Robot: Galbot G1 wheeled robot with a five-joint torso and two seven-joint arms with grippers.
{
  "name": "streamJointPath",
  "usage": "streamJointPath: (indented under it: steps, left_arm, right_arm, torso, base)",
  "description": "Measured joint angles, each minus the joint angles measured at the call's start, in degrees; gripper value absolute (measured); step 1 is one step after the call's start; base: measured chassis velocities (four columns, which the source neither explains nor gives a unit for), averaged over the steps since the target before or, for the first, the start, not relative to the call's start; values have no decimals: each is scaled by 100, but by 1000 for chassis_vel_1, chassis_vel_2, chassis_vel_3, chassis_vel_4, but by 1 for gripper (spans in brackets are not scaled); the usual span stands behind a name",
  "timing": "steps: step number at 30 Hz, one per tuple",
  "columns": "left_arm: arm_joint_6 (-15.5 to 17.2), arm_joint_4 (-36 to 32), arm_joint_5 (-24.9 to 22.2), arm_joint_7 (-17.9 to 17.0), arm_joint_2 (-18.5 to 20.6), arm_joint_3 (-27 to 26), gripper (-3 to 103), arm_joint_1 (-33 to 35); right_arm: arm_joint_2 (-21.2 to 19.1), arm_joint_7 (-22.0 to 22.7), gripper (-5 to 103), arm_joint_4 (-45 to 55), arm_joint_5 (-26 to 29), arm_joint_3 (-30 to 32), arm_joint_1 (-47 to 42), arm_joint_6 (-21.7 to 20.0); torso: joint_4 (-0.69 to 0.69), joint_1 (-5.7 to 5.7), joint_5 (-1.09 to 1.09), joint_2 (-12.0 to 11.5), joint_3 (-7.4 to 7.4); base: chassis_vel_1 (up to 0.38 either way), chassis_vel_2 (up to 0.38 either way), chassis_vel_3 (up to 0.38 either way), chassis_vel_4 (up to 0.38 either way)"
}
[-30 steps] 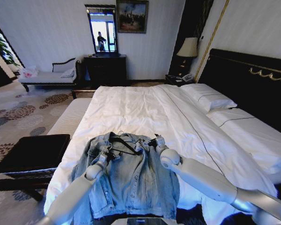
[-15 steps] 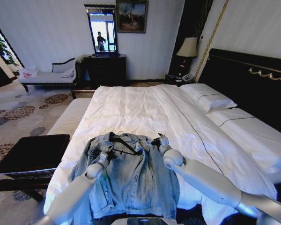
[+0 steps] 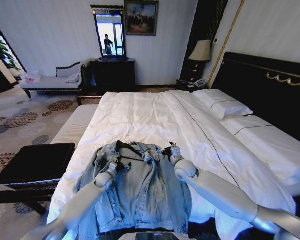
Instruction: Pick up the clothes from the bed and hang them on the clothes hanger.
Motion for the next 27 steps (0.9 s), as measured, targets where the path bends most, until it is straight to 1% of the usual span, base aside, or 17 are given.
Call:
streamJointPath:
  steps: [2, 4, 8, 13, 16, 17, 21, 22, 23, 24, 25, 26, 27]
  left_arm:
    - [0, 58, -17, 0, -47, 4, 100, -59]
    - [-19, 249, -72, 0, -202, 1, 100, -239]
    - [-51, 313, -77, 1, -276, -41, 100, -284]
    - [-74, 45, -79, 15, -177, -115, 100, -58]
    - [-159, -257, -55, 29, -51, -282, 100, 177]
    - [-159, -257, -55, 29, -51, -282, 100, 177]
    - [-377, -1228, -94, 63, 234, -762, 100, 678]
    - [-377, -1228, -94, 63, 234, -762, 100, 678]
    - [-485, -1768, -220, 88, 370, -1100, 100, 973]
    - [-514, -1991, -302, 87, 421, -1265, 100, 1090]
    - [-538, -2349, -480, 84, 489, -1506, 100, 1230]
    - [-510, -2961, -880, 5, 546, -1926, 100, 1368]
    - [-510, -2961, -880, 5, 546, -1926, 100, 1368]
  right_arm:
    - [-6, -1, 100, 10, -1, -10, -25, -3]
    - [-23, 1, 100, 69, -1, -26, -121, -44]
    - [-59, 26, 100, 136, -3, -62, -215, -124]
    - [-59, 26, 100, 84, 3, -222, -201, -165]
    - [79, 34, 100, -78, 63, -468, -95, -222]
    - [79, 34, 100, -78, 63, -468, -95, -222]
    - [242, 145, 100, -218, 135, -826, 79, -324]
    - [242, 145, 100, -218, 135, -826, 79, -324]
    - [309, 200, 100, -281, 139, -950, 148, -362]
    - [332, 219, 100, -307, 139, -989, 173, -370]
    - [367, 249, 100, -354, 140, -1057, 215, -383]
    - [410, 277, 100, -429, 141, -1144, 272, -405]
    - [410, 277, 100, -429, 141, -1144, 272, -405]
  torso:
    - [0, 0, 1, 0, 0]
    - [-1, 1, 0, 0, 0]
    - [-2, 0, -1, 0, 0]
    - [-1, 0, -1, 0, 0]
    - [0, 0, -1, 0, 0]
    - [0, 0, -1, 0, 0]
    - [0, 1, -1, 0, 0]
    - [0, 1, -1, 0, 0]
    - [0, 1, -1, 0, 1]
    - [1, 0, -1, 0, 0]
    - [4, 0, -1, 0, 0]
    - [3, -1, -1, 0, 0]
    - [3, -1, -1, 0, 0]
  base:
    - [0, 0, 0, 0]
    - [0, 0, 0, 0]
    - [0, 0, 0, 0]
    - [0, 0, 0, 0]
    - [0, 0, 0, 0]
    - [0, 0, 0, 0]
    - [0, 0, 0, 0]
    - [0, 0, 0, 0]
    - [0, 0, 0, 0]
    - [0, 0, 0, 0]
    - [0, 0, 0, 0]
    - [0, 0, 0, 0]
    - [0, 0, 0, 0]
